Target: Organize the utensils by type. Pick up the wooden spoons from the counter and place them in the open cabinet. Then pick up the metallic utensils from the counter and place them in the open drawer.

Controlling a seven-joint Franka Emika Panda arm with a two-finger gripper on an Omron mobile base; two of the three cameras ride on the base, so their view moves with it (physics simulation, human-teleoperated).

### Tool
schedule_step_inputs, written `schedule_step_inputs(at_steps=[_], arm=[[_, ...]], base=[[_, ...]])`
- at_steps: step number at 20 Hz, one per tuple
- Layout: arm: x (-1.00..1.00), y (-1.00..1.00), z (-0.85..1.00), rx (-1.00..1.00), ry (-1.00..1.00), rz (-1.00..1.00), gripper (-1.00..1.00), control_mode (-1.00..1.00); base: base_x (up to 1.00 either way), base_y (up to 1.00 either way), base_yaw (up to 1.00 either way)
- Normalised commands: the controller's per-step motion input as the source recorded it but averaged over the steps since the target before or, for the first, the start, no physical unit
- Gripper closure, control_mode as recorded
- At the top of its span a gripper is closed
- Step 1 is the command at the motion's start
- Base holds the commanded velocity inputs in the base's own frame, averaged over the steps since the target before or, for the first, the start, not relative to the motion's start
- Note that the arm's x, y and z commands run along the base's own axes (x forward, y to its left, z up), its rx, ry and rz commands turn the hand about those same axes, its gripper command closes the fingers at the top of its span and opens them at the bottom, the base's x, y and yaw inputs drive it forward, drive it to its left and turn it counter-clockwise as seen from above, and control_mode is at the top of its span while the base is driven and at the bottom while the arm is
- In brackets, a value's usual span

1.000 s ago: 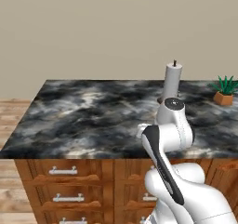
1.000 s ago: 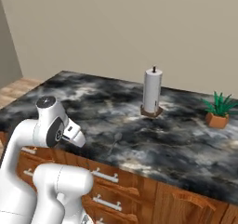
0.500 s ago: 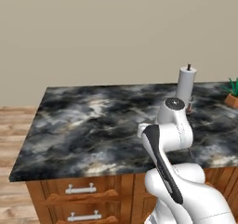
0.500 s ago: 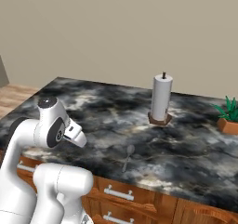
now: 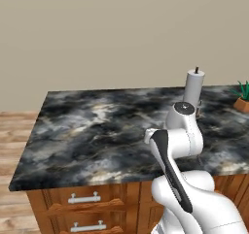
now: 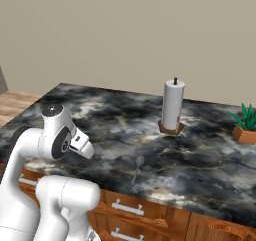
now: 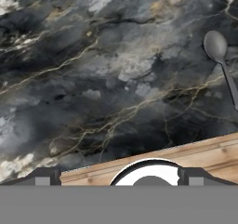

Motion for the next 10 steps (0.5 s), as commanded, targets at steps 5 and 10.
schedule_step_inputs(at_steps=[5, 10], arm=[[0.00, 0.00, 0.00, 0.00, 0.00, 0.00, -1.00, 1.00], [0.00, 0.00, 0.00, 0.00, 0.00, 0.00, -1.00, 1.00]], base=[[0.47, -0.02, 0.01], [0.00, 0.00, 0.00]])
